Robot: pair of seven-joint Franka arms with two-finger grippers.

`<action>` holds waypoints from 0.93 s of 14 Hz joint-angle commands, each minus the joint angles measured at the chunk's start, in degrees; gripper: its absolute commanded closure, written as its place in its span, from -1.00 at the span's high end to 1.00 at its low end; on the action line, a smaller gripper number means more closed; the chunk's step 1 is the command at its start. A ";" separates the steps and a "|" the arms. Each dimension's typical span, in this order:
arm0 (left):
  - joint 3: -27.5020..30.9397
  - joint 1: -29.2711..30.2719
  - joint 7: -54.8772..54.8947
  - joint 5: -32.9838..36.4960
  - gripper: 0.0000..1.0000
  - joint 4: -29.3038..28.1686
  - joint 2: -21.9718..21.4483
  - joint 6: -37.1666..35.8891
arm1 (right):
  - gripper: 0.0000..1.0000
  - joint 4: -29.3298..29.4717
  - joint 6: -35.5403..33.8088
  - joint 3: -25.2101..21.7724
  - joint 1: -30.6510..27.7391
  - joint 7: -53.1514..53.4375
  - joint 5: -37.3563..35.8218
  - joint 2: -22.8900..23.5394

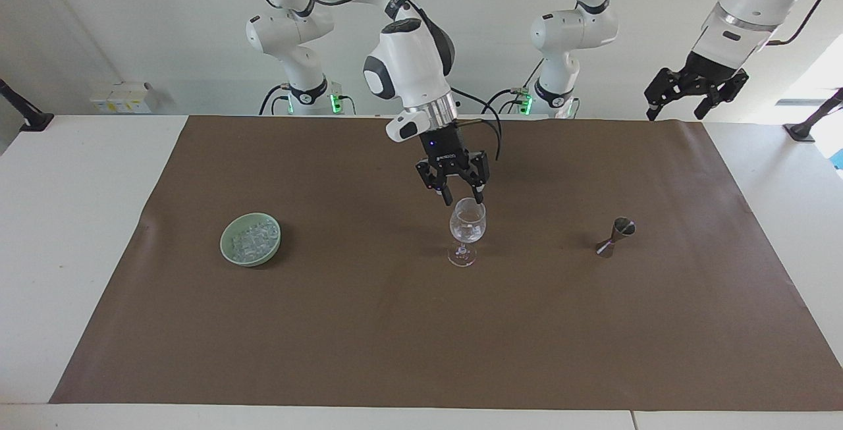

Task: Pour wine and add ice with both arms

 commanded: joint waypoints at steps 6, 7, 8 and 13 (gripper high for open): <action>0.18 0.15 0.15 -0.49 1.00 -1.44 -1.21 0.63 | 1.00 -2.04 -23.20 0.69 -10.50 -16.92 -1.42 -10.59; 0.18 0.07 0.15 -0.49 1.00 -1.44 -1.12 0.63 | 1.00 -2.04 -24.61 0.69 -12.43 -20.00 -1.42 -11.11; 0.18 0.15 0.15 -0.49 1.00 -1.44 -1.12 0.63 | 1.00 -2.13 -25.75 0.60 -14.36 -22.64 -1.42 -11.21; 0.18 0.15 0.15 -0.49 1.00 -1.44 -1.12 0.63 | 1.00 -1.60 -28.22 0.43 -22.19 -34.44 -1.33 -12.00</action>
